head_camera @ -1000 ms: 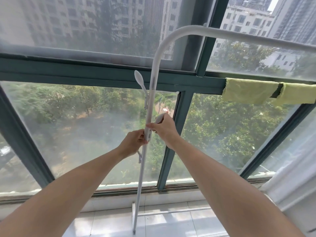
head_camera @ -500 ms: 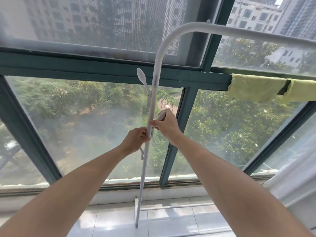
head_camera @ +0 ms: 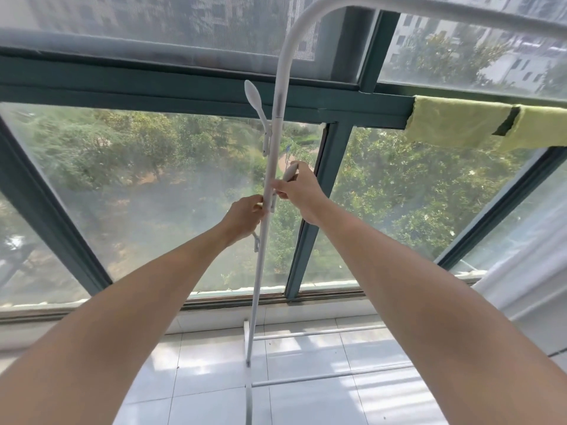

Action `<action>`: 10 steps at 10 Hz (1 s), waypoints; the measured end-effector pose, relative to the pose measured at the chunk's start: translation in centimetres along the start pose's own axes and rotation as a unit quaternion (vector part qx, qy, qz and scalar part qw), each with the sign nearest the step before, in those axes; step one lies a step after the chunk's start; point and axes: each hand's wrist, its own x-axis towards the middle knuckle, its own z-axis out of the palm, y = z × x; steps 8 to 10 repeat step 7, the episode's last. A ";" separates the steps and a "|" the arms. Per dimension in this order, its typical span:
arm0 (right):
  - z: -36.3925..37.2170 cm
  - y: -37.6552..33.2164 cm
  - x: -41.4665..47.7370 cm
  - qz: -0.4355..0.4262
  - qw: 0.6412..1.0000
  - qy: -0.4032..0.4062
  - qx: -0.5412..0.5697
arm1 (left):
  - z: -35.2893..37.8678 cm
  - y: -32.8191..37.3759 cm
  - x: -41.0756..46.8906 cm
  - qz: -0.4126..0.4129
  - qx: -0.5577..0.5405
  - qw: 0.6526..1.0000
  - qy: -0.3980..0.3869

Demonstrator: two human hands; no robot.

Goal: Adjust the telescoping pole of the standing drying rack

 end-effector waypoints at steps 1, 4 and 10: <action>0.0 0.2 0.1 0.011 1.000 0.000 0.010 | 0.1 0.2 -0.1 -0.007 -0.005 1.000 0.005; -0.1 0.4 -1.1 0.026 0.999 -0.011 0.024 | 0.5 0.6 -1.0 -0.012 0.007 1.000 0.016; -4.9 3.2 -8.0 0.025 0.997 0.070 0.036 | 2.3 -0.4 -4.1 -0.008 0.036 0.999 0.023</action>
